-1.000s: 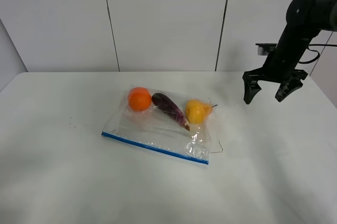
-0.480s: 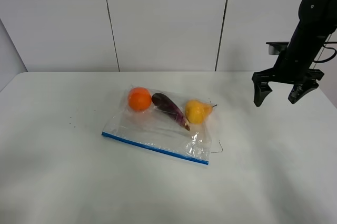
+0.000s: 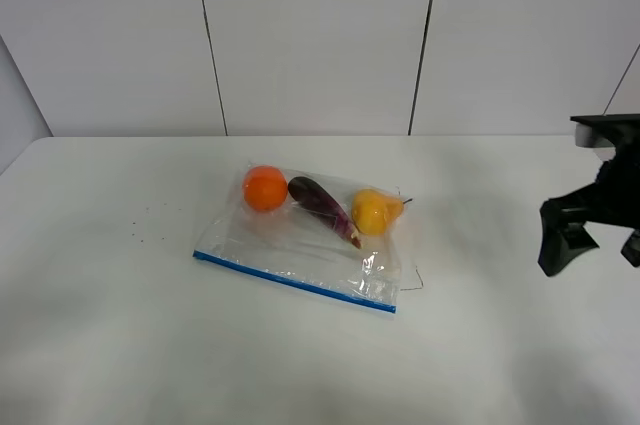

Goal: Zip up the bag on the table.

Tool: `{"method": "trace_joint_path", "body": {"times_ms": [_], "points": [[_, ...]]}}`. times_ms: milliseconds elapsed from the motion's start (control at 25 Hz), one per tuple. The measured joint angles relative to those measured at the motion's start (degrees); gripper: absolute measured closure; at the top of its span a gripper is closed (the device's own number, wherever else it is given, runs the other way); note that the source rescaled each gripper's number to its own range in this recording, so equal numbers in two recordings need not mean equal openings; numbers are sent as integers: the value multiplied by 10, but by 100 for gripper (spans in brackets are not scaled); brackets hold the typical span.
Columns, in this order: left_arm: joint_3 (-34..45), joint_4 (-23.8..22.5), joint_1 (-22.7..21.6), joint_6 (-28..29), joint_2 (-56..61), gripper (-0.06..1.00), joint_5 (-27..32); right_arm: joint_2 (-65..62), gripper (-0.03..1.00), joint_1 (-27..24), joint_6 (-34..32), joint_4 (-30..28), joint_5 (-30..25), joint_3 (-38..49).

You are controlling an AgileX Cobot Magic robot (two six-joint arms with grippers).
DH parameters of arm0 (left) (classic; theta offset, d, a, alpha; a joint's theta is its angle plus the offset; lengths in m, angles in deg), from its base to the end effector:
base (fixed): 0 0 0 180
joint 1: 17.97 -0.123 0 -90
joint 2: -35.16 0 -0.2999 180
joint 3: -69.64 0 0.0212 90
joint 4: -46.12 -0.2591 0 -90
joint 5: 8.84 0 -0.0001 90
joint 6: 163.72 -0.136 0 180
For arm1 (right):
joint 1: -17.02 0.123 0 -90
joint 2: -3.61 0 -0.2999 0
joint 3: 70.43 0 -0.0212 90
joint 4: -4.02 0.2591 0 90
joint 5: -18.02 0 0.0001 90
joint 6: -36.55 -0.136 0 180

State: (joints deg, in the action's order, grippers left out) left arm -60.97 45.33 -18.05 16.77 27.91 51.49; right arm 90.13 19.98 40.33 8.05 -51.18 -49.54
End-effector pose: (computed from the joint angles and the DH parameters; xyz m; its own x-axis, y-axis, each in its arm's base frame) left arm 0.0284 0.0017 0.2593 -0.4535 -0.0024 -0.8913 -0.0129 0.9999 0.0039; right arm 0.2426 0.0215 0.2296 -0.9938 -0.0923 -0.0626 -0.0962 0.9934 0.0631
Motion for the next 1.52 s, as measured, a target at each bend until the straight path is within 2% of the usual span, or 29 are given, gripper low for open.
{"method": "trace_joint_path", "body": {"times_ms": [400,640,840,1000,1400,1520], "points": [[0,0,0,0,0,-5,0,-328,-3,0,0,0,81,198],[0,0,0,0,0,-5,0,-540,-3,0,0,0,106,270],[0,0,0,0,0,-5,0,-663,-3,0,0,0,106,282],[0,0,0,0,0,-5,0,-713,-3,0,0,0,105,283],[0,0,0,0,0,-5,0,-722,-3,0,0,1,105,284],[0,0,0,0,0,-5,0,-737,-3,-15,0,1,105,284]]}}
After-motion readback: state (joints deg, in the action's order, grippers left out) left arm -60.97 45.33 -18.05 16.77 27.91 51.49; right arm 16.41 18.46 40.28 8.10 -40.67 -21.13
